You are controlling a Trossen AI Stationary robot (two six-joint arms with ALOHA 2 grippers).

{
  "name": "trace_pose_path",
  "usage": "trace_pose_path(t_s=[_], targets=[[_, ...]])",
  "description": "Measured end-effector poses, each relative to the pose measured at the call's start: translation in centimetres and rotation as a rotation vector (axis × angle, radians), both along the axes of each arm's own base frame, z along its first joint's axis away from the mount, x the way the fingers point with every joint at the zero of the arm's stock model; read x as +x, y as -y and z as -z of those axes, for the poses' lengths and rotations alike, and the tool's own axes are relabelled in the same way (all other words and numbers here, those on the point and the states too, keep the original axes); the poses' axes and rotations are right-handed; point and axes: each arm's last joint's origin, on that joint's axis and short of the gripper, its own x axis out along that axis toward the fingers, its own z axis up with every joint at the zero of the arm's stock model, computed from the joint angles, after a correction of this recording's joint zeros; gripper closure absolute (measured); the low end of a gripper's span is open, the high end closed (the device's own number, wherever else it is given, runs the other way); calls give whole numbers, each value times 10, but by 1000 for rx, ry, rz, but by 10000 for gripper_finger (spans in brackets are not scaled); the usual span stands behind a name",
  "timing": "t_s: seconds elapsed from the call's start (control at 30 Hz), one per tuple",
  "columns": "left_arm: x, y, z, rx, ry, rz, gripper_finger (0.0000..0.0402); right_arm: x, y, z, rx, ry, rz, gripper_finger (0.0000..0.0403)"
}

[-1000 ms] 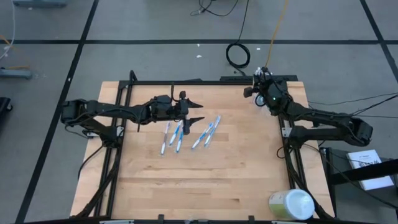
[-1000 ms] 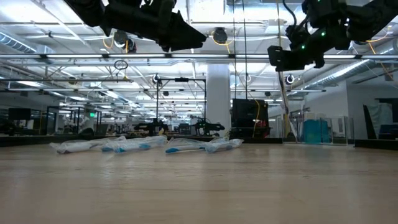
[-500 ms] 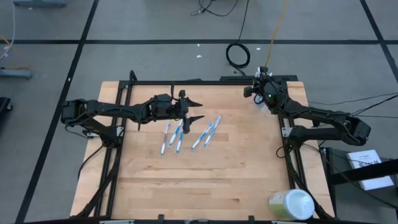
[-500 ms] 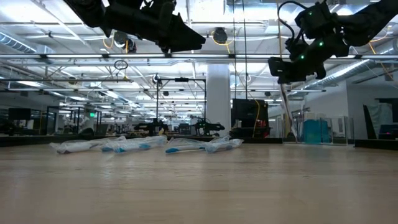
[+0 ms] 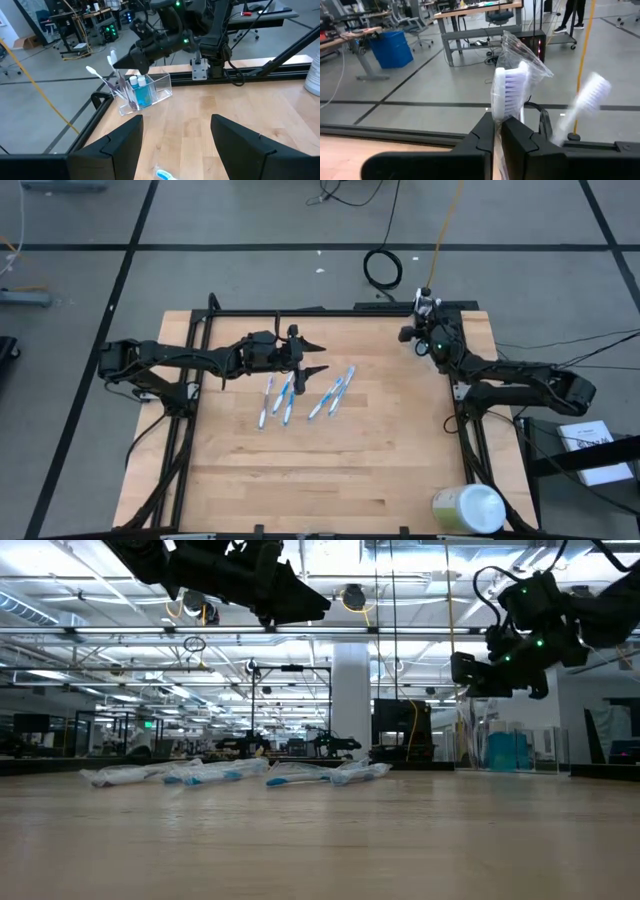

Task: Pick & Place toothbrushing station
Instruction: Put the violet toothbrush into the left of the transparent organizer

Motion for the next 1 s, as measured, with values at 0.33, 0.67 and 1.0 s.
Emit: trace_pose_path(t_s=[0.33,0.67,1.0], targets=[[0,0,0,1,1,0,160,-5,-4,6,-33,26,-2,362],[0,0,0,-4,1,-1,160,-4,-3,2,-73,15,-8,286],[0,0,0,-7,2,-1,160,-4,-3,-7,-132,88,-8,194]])
